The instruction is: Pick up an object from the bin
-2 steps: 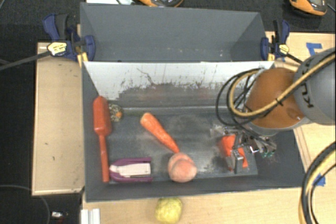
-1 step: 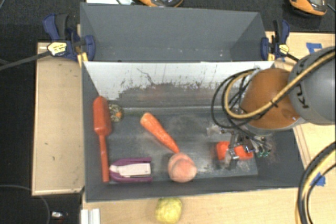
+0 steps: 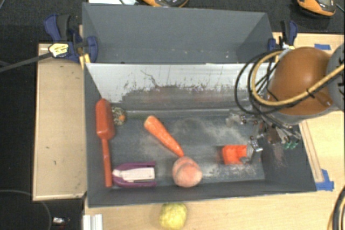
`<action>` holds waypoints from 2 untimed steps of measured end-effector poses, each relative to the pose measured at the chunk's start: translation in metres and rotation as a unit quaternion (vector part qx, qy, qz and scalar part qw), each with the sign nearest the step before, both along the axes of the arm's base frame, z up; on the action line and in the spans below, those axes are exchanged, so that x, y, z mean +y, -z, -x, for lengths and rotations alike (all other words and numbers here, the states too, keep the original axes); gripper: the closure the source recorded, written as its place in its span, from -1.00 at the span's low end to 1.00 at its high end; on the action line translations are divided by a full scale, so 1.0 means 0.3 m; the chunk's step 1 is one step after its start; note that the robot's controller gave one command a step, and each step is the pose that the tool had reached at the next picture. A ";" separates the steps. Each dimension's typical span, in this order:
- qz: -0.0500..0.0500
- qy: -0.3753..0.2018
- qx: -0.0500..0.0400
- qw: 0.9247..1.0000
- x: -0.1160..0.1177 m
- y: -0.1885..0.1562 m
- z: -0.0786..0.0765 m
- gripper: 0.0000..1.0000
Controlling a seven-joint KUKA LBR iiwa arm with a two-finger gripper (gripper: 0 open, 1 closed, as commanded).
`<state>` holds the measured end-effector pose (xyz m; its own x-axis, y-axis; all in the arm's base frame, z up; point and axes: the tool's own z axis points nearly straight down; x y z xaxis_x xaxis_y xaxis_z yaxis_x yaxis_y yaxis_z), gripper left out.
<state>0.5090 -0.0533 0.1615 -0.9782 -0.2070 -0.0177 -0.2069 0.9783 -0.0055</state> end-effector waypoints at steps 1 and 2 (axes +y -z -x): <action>0.000 0.017 0.000 1.000 -0.019 -0.199 -0.062 -1.00; -0.001 -0.008 0.002 1.000 0.139 0.162 -0.004 -1.00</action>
Offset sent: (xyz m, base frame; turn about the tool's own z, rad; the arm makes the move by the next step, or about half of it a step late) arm -0.0070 0.0600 -0.0915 -0.0361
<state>0.5101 -0.0116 0.1128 -0.9748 -0.2227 -0.0145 -0.2227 0.9749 -0.0031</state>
